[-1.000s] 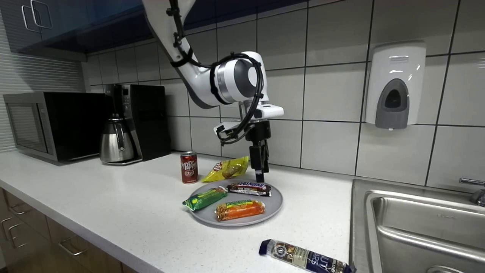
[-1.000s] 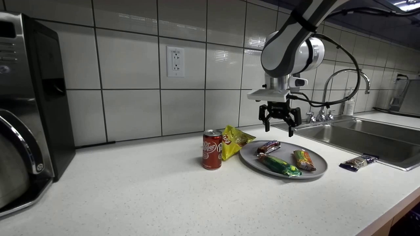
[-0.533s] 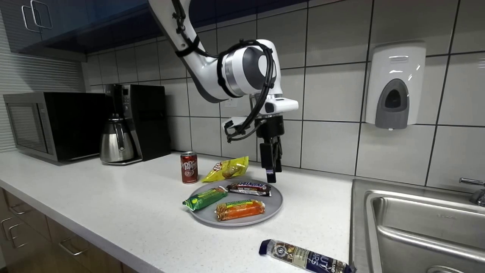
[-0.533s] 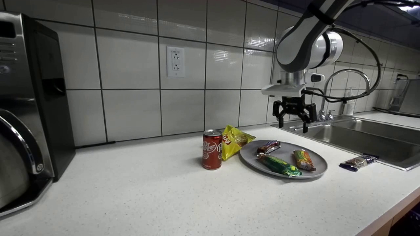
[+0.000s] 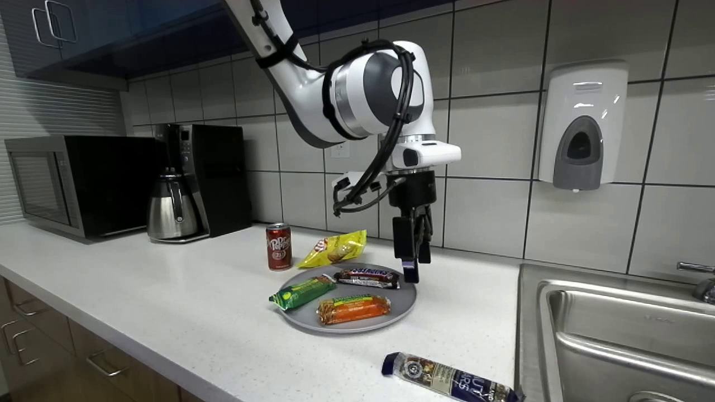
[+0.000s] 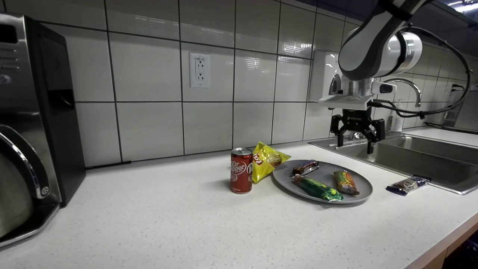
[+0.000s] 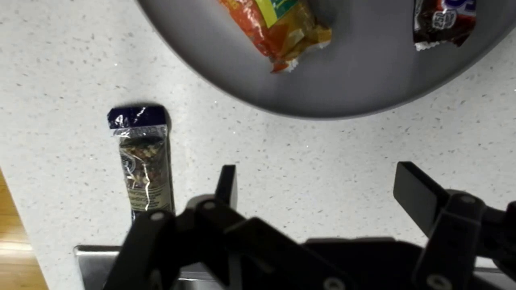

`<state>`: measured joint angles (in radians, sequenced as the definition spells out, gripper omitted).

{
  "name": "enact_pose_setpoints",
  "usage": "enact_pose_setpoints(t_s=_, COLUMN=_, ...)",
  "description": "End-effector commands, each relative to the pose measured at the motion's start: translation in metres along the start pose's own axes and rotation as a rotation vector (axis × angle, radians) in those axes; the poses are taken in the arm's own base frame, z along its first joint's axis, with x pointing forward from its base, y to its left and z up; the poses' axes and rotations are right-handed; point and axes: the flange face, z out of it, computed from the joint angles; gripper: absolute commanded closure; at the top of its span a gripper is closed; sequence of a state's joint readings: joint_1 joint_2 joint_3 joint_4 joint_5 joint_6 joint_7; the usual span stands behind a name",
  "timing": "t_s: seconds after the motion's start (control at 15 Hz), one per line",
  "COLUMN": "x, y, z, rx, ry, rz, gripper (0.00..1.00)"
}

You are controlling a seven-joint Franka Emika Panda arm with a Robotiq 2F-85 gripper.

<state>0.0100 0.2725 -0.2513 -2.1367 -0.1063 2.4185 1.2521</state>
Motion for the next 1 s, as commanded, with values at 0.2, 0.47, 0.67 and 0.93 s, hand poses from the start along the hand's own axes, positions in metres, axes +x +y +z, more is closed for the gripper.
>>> enact_pose_setpoints(t_s=0.2, x=0.015, y=0.045, z=-0.004, rx=0.02, ry=-0.018, rz=0.063, gripper=0.0)
enact_pose_setpoints(t_s=0.47, x=0.022, y=0.063, z=0.005, rx=0.007, ry=-0.029, rz=0.09, gripper=0.0)
enact_pose_setpoints(t_s=0.67, x=0.027, y=0.075, z=0.013, rx=-0.002, ry=-0.034, rz=0.112, gripper=0.0)
enact_pose_setpoints(t_s=0.93, x=0.04, y=0.087, z=0.024, rx=-0.018, ry=-0.037, rz=0.145, gripper=0.0)
